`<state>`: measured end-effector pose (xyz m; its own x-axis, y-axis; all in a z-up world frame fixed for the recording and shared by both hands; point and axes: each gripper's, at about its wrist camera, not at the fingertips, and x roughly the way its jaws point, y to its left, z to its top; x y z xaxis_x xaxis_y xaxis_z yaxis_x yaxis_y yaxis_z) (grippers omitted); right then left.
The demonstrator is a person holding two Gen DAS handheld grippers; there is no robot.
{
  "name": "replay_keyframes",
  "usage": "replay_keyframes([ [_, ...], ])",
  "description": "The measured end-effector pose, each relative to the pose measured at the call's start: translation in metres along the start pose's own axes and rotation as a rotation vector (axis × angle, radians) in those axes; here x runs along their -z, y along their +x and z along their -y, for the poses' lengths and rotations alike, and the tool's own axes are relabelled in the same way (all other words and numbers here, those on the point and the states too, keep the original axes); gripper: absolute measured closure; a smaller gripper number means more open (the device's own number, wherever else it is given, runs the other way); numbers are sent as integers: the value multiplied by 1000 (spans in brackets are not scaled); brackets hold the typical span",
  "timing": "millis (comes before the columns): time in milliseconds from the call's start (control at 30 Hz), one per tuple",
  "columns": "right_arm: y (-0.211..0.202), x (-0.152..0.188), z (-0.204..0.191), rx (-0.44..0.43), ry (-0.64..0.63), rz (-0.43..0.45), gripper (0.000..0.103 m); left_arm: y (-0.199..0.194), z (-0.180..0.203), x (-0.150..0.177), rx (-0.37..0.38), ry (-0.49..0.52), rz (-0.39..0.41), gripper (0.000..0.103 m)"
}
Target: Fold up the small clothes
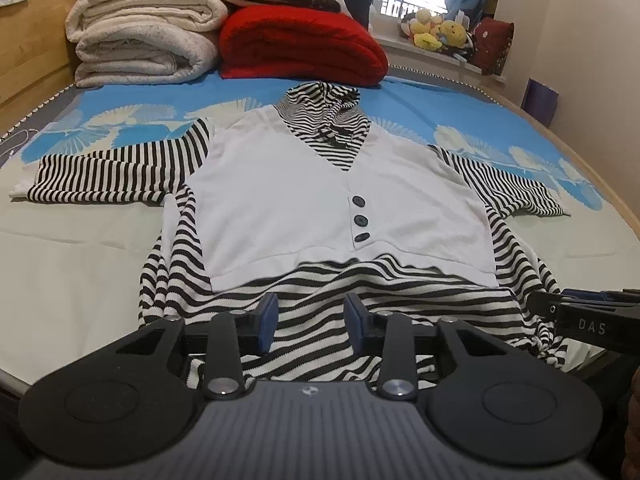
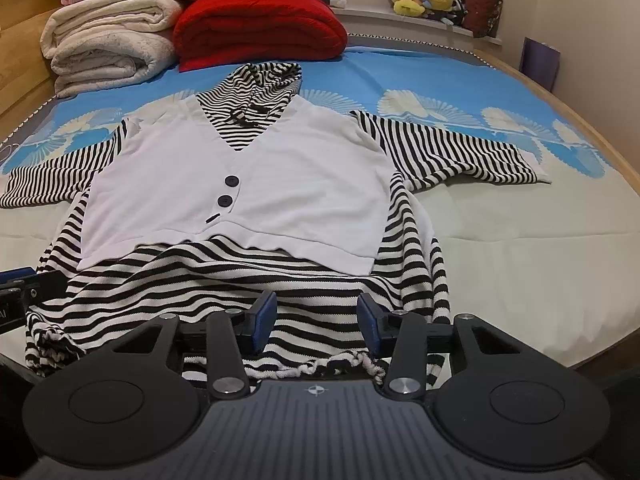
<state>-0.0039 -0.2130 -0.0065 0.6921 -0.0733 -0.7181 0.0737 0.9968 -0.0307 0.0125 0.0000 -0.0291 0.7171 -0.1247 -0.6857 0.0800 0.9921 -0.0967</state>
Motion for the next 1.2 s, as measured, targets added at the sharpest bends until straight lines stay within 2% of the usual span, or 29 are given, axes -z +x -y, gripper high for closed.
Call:
replay_keyframes([
  [133,1,-2,1,-9,10,-1,59,-5,-6,-11,-10,-1,41,70],
  [300,-2,-7,2,-30,29,46,59,-7,-35,-59,1,-24,114,70],
  [500,-8,-18,4,-47,35,135,58,33,-113,-147,-49,-129,196,70],
  [633,-10,-32,6,-75,29,183,58,86,-188,-182,-164,-201,178,70],
  [700,-10,-46,7,-96,24,185,58,110,-230,-183,-225,-261,154,72],
  [800,-7,-77,3,-120,-14,197,58,136,-289,-160,-270,-365,127,72],
  [833,-4,-92,1,-133,-30,207,58,144,-309,-155,-303,-415,70,72],
  [867,1,-107,-2,-152,-38,213,58,149,-328,-154,-320,-481,46,72],
  [933,13,-136,-8,-192,-51,233,58,150,-361,-148,-325,-580,72,72],
  [1000,30,-163,-20,-211,-88,274,58,156,-383,-143,-371,-620,45,72],
  [1067,52,-181,-33,-227,-133,301,58,159,-400,-135,-380,-673,32,72],
  [1200,100,-185,-54,-243,-157,299,59,166,-422,-129,-392,-757,46,71],
])
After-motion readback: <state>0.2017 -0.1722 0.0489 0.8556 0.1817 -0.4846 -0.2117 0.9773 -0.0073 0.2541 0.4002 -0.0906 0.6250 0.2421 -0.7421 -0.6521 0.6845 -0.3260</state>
